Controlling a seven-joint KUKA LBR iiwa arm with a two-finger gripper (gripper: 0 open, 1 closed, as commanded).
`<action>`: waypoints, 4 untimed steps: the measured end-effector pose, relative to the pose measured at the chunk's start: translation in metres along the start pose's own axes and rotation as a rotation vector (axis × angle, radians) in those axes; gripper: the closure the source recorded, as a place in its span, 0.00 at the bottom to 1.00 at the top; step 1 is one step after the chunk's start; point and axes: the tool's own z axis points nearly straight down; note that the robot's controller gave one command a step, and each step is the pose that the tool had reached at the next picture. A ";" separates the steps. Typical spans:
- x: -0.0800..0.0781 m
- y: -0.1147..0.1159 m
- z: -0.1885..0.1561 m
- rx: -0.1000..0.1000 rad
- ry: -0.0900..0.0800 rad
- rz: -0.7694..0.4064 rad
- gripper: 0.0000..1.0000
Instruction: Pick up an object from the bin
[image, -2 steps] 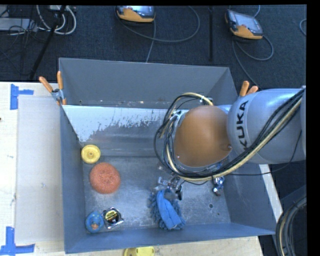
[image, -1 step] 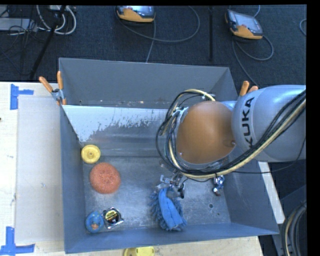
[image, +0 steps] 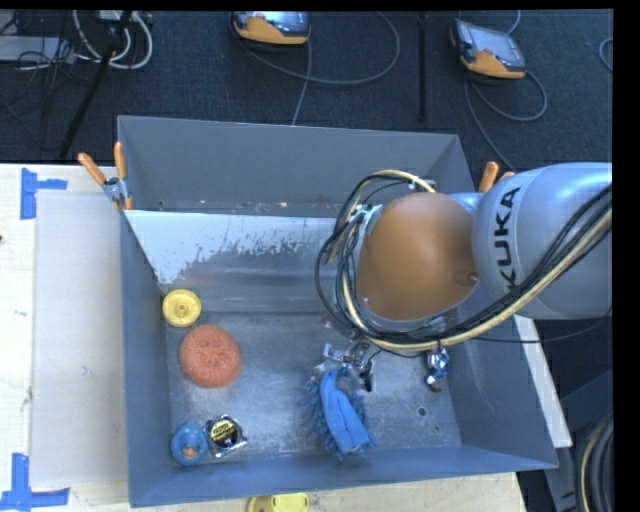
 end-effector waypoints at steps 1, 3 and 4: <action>-0.001 0.000 -0.017 0.003 -0.002 0.001 1.00; -0.001 -0.001 -0.032 0.006 -0.003 0.003 1.00; -0.002 -0.001 -0.034 0.005 -0.003 0.004 1.00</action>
Offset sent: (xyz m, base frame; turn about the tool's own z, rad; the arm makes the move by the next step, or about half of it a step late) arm 0.0000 0.0001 0.0219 0.0000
